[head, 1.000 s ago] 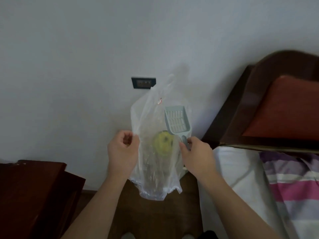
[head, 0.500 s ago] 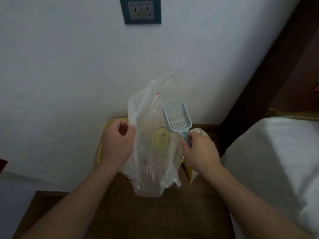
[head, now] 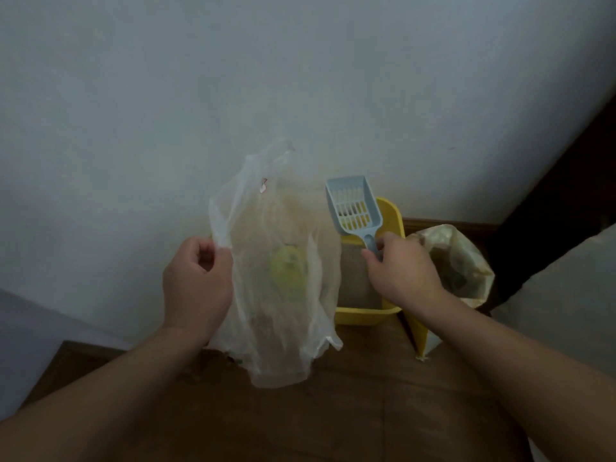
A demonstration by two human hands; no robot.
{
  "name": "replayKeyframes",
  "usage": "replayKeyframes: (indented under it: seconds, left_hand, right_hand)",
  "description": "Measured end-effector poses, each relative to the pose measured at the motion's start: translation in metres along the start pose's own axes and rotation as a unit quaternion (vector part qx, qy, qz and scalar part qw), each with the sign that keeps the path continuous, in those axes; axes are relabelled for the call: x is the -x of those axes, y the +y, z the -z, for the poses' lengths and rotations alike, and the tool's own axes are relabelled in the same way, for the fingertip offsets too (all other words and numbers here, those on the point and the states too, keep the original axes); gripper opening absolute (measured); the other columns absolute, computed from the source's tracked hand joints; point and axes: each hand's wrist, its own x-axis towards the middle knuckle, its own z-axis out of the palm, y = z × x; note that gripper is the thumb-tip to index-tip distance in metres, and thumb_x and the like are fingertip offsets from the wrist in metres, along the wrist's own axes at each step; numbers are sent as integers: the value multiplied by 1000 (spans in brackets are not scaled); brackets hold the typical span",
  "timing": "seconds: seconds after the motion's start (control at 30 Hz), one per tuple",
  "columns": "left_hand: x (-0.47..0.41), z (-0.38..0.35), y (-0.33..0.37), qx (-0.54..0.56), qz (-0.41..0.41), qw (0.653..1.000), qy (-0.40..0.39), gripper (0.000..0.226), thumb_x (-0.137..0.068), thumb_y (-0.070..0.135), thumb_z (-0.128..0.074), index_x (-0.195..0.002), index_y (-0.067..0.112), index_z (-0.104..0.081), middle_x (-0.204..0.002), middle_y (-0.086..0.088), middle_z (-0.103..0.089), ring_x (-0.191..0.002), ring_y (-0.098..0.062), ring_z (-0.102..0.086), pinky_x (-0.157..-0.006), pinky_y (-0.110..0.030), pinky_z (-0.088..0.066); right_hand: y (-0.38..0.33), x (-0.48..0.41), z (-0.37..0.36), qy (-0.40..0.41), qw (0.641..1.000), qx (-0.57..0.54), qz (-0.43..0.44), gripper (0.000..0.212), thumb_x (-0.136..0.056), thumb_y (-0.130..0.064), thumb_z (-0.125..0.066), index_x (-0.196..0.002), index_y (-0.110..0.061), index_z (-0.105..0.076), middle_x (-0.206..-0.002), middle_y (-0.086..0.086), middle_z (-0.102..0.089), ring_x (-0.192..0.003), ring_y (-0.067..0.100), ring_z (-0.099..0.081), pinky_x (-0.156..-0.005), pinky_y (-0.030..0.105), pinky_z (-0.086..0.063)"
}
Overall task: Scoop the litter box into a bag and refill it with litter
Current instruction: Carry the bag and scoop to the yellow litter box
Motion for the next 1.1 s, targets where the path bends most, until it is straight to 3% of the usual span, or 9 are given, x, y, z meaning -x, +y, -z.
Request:
replayKeyframes:
  seconds: [0.2, 0.43, 0.7, 0.87, 0.97, 1.03, 1.1]
  left_hand:
    - [8, -11, -34, -12, 9, 999, 43, 18, -91, 19, -60, -77, 11, -53, -69, -5, -52, -61, -19, -45, -58, -37, -39]
    - [0, -34, -41, 16, -4, 999, 45, 19, -90, 22, -62, -75, 16, -53, -68, -4, -54, -63, -22, -49, -60, -41, -44]
    - [-10, -62, -41, 56, 5, 998, 34, 20, -86, 28, -61, -72, 18, -52, -65, -1, -53, -61, -19, -49, -60, -43, -46]
    - [-17, -81, -44, 57, -4, 998, 10, 20, -90, 23, -62, -75, 13, -54, -70, -13, -56, -65, -31, -53, -58, -49, -47]
    - [-18, -91, -48, 69, 4, 998, 4, 20, -91, 16, -62, -75, 10, -53, -70, -17, -54, -61, -18, -47, -56, -43, -44]
    - [-19, -97, -49, 67, 7, 998, 5, 21, -91, 16, -62, -74, 13, -52, -65, -8, -51, -57, -8, -43, -54, -30, -41]
    - [-19, -102, -51, 75, 8, 997, -1, 20, -91, 17, -62, -75, 13, -52, -66, -6, -50, -57, -7, -42, -53, -29, -40]
  right_hand:
    - [10, -13, -52, -35, 999, 4, -32, 28, -94, -41, -55, -96, -13, -61, -89, 7, -68, -78, 27, -63, -61, 31, -45]
    - [22, -37, -86, -36, 996, -26, -74, 26, -94, -38, -57, -102, -14, -62, -83, -2, -62, -70, 15, -57, -45, 23, -33]
    - [27, -47, -104, -25, 997, -22, -72, 25, -95, -39, -56, -103, -15, -59, -78, -6, -61, -65, 9, -58, -43, 20, -34]
    - [32, -56, -113, -38, 997, -14, -72, 22, -95, -38, -56, -96, -17, -59, -77, -5, -61, -65, 9, -59, -46, 22, -41]
    - [37, -61, -118, -40, 996, -13, -78, 21, -95, -37, -57, -94, -17, -59, -77, -4, -61, -66, 11, -59, -47, 24, -41]
    - [42, -64, -122, -46, 996, -15, -81, 20, -95, -37, -57, -93, -17, -58, -76, -4, -60, -65, 11, -58, -46, 23, -39]
    - [46, -66, -125, -54, 995, -16, -88, 19, -95, -36, -57, -92, -17, -58, -78, -3, -61, -67, 11, -59, -49, 24, -41]
